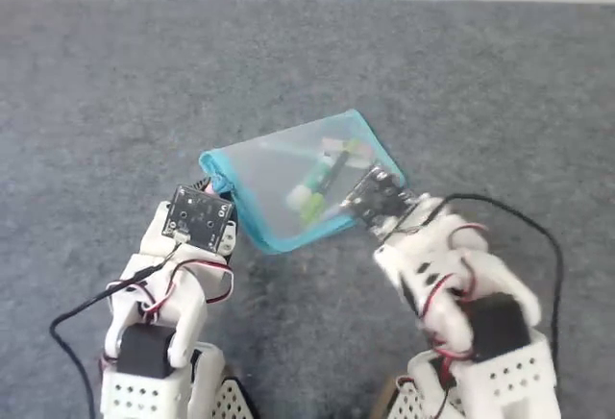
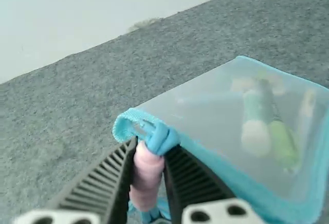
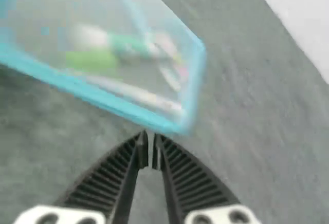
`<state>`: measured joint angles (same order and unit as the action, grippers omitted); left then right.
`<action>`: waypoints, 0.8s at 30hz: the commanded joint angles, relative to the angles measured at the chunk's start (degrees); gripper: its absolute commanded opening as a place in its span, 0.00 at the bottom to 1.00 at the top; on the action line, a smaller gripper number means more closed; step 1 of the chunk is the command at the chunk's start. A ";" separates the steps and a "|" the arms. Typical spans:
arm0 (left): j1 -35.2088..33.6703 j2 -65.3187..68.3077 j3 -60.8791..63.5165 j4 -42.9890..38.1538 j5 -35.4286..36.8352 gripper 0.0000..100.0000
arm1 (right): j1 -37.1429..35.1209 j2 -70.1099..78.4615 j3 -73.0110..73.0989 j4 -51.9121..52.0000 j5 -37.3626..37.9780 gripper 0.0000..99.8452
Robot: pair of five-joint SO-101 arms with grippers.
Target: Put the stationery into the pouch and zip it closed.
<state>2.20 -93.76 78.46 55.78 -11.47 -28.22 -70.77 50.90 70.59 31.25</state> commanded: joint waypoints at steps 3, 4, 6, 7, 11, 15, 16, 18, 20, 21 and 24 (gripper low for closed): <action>0.97 0.35 -1.10 -0.53 -0.35 0.01 | -19.82 -0.92 2.73 -5.67 -6.33 0.19; 0.97 0.35 -1.10 -0.53 -0.35 0.01 | -21.05 -0.92 4.13 -6.99 -6.15 0.23; 0.97 0.35 -1.19 -0.62 -0.35 0.01 | -21.58 -0.92 7.03 -8.75 -5.19 0.29; 0.97 0.35 -1.19 -0.70 -0.35 0.01 | -21.67 -0.92 8.35 -9.45 -4.84 0.30; 1.14 0.35 -1.19 -0.88 -0.35 0.01 | -22.64 -0.84 12.48 -13.93 -4.84 0.30; 1.14 0.35 -1.19 -0.88 -0.35 0.01 | -25.80 1.19 13.10 -15.60 -4.92 0.30; 1.23 0.35 -1.19 -0.79 -0.35 0.01 | -26.15 2.77 13.01 -16.40 -4.92 0.30; 1.41 0.35 -1.27 -0.70 -0.35 0.01 | -26.24 6.99 12.48 -18.68 -5.10 0.30; 1.41 0.35 -1.27 -0.70 -0.35 0.01 | -26.15 11.82 10.99 -20.62 -5.10 0.30; 1.41 0.35 -1.27 -0.70 -0.35 0.01 | -26.15 14.20 10.11 -21.23 -5.10 0.30; 0.97 0.35 -1.27 -0.88 -0.35 0.01 | -26.07 20.00 7.47 -22.64 -5.19 0.30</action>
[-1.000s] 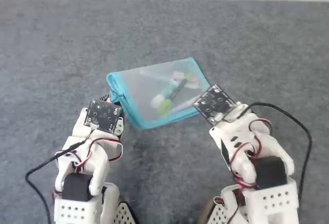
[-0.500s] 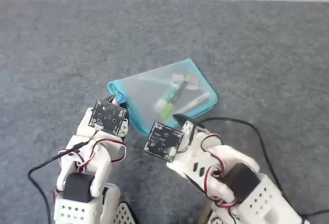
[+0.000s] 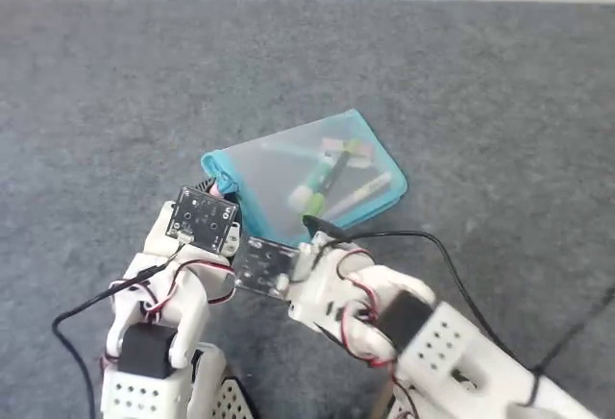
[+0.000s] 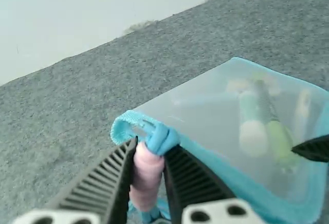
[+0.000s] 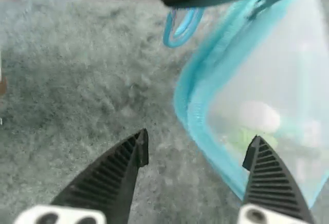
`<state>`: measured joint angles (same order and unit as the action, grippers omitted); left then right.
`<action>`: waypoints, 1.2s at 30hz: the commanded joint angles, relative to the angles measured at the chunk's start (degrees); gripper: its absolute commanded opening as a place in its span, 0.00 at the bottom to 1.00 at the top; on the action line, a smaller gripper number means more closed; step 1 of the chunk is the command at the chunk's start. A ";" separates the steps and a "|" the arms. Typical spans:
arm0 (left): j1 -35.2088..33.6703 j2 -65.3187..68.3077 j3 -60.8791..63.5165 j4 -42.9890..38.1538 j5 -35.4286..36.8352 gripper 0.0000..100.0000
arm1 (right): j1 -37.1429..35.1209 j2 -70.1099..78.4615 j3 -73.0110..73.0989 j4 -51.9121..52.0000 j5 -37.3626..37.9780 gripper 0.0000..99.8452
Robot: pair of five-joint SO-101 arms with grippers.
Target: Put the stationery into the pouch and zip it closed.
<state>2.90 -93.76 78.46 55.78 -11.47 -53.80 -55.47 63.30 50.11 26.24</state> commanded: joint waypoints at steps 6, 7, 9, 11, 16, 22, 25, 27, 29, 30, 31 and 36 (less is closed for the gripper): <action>0.70 0.35 -3.12 1.41 -0.35 0.01 | 2.86 9.54 -5.89 -6.64 -0.18 0.30; 0.70 0.35 -3.21 1.67 -0.35 0.01 | 3.30 9.89 -5.89 -7.34 -0.18 0.30; 0.35 0.35 -3.21 1.58 -0.35 0.01 | 3.91 10.77 -6.24 -8.92 -0.26 0.30; 0.35 0.35 -3.21 1.67 -0.35 0.01 | 4.44 11.47 -7.30 -9.54 -1.67 0.30; 0.70 0.35 -3.38 2.37 -0.35 0.01 | 7.16 13.41 -8.53 -11.12 -2.02 0.30; 0.79 0.35 -3.38 2.46 -0.35 0.01 | 13.58 17.01 -12.13 -12.35 -6.42 0.30; 2.02 0.35 -3.38 2.90 -0.26 0.01 | 17.80 17.01 -14.24 -12.35 -8.79 0.30; 4.40 0.35 -3.47 4.04 -0.26 0.01 | 17.89 17.63 -14.86 -12.44 -9.23 0.30; 6.15 0.35 -3.38 4.57 -0.26 0.01 | 17.27 17.63 -15.03 -12.62 -9.76 0.30; 6.68 0.35 -3.38 5.01 -0.26 0.01 | 17.19 17.45 -15.12 -12.88 -9.93 0.30; 7.03 0.35 -3.38 5.19 -0.26 0.01 | 17.10 17.45 -15.38 -13.05 -9.93 0.30; 7.21 0.35 -3.38 5.27 -0.26 0.01 | 17.01 17.71 -20.40 -12.97 -9.49 0.24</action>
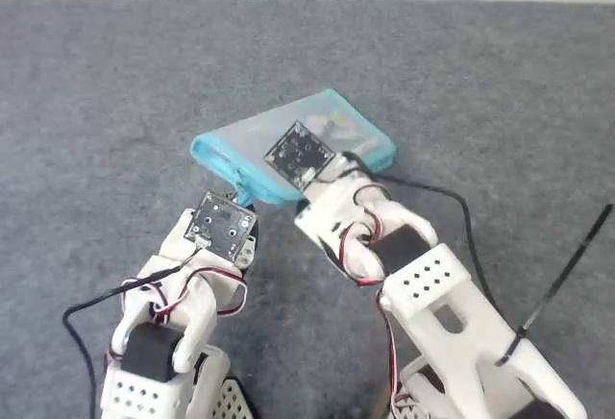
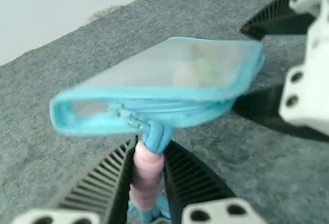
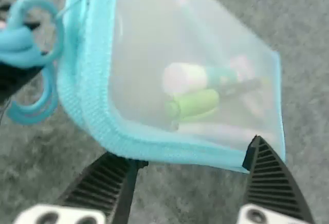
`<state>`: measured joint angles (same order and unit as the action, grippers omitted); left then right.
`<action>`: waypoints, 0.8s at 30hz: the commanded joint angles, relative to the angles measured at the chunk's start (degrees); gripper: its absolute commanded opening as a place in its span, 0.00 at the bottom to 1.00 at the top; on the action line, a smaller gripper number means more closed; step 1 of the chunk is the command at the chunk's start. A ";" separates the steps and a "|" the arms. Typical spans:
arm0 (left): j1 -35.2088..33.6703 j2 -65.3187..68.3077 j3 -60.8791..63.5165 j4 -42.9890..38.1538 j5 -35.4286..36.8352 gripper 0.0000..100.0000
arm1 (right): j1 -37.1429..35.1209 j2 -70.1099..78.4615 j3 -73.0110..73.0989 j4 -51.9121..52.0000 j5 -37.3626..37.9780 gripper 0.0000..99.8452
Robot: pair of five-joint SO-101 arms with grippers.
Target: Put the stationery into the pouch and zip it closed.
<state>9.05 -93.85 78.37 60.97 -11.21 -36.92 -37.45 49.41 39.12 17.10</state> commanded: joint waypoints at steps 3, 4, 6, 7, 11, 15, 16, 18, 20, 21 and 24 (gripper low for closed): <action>1.05 0.44 -3.30 0.09 -0.53 0.01 | -1.89 -0.31 -7.56 -1.98 2.55 0.12; 1.05 0.44 -3.30 0.09 -0.53 0.01 | -2.86 -0.31 -7.47 -1.98 3.69 0.10; 1.05 0.44 -3.30 0.09 -0.53 0.01 | -4.79 -0.31 -7.21 -1.98 6.07 0.11; 1.05 0.44 -3.30 0.09 -0.53 0.01 | -5.76 -0.31 -7.21 -1.80 6.68 0.14; 0.97 0.44 -3.30 0.18 -0.53 0.01 | -8.75 -0.31 -7.38 -1.45 7.30 0.25; 1.05 0.35 -3.38 0.53 -0.53 0.01 | -9.45 1.10 -7.38 -0.22 11.69 0.26; 1.05 0.35 -3.30 0.53 -0.62 0.01 | -9.98 1.89 -7.47 0.31 13.01 0.27; 0.97 0.35 -3.30 0.53 -0.62 0.01 | -9.98 3.21 -8.18 0.66 15.03 0.27; 1.05 0.35 -3.30 0.53 -0.62 0.01 | -9.98 4.79 -9.67 0.84 15.82 0.27; 0.97 0.35 -3.30 0.53 -0.62 0.01 | -9.98 5.41 -10.37 0.75 15.82 0.27; 0.88 0.35 -3.30 0.53 -0.62 0.01 | -9.98 7.52 -12.40 0.92 16.00 0.26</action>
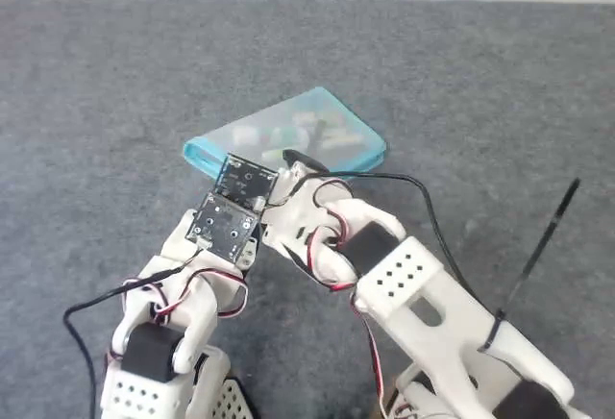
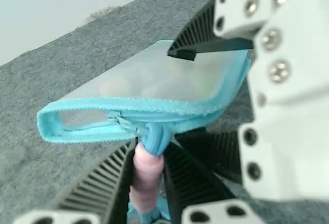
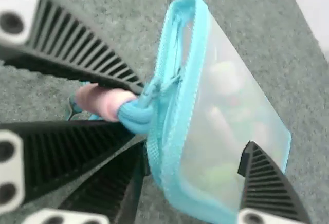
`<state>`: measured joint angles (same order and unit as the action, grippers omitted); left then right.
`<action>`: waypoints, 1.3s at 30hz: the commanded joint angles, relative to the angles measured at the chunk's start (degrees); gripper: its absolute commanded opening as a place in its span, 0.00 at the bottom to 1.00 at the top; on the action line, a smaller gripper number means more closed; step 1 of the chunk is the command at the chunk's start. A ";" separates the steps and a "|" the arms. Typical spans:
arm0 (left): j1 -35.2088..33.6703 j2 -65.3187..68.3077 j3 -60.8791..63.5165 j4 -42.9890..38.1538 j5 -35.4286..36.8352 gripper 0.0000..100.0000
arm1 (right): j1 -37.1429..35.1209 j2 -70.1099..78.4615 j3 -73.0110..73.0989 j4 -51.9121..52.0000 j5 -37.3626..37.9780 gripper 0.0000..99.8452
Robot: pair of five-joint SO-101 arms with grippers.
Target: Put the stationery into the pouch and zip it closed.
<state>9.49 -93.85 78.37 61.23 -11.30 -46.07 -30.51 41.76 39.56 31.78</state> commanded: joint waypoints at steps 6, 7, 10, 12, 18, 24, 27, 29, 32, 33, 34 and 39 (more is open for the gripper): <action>0.62 0.35 -3.21 0.26 -0.53 0.01 | 0.22 5.93 -7.82 0.13 -1.05 0.06; 0.70 0.35 -2.95 0.26 -0.53 0.01 | 0.66 6.64 -8.09 -0.13 -3.08 0.01; 0.53 0.35 -3.21 0.53 -0.53 0.01 | 4.18 8.13 -9.32 -0.66 -8.97 0.00; 0.53 0.35 -3.21 0.53 -0.53 0.01 | 6.55 8.13 -9.41 -0.31 -10.99 0.01; -2.37 0.35 -3.21 -0.70 -0.53 0.01 | 9.45 7.96 -9.32 7.08 -11.52 0.01; -8.09 0.35 -2.95 -3.25 -0.53 0.01 | 9.54 -0.84 -6.07 13.85 -10.20 0.01; -8.18 0.35 -2.95 -3.43 -0.53 0.01 | 9.19 -10.42 -1.05 16.92 -8.26 0.01; -8.18 0.35 -2.95 -3.43 -0.53 0.01 | 9.19 -16.84 2.02 19.30 -7.30 0.01; -8.18 0.35 -2.95 -3.43 -0.44 0.01 | 9.19 -24.92 5.36 22.99 -5.71 0.01; -8.18 0.35 -2.95 -3.43 -0.44 0.01 | 9.19 -27.38 6.07 24.40 -5.45 0.01; -8.26 0.35 -2.95 -3.43 -0.44 0.01 | 9.19 -29.49 6.51 25.98 -5.45 0.01; -8.44 0.35 -2.95 -3.43 0.00 0.01 | 9.19 -37.67 6.68 33.10 -3.96 0.01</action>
<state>2.02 -93.76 78.37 60.09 -11.65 -37.89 -62.95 48.70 69.10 26.59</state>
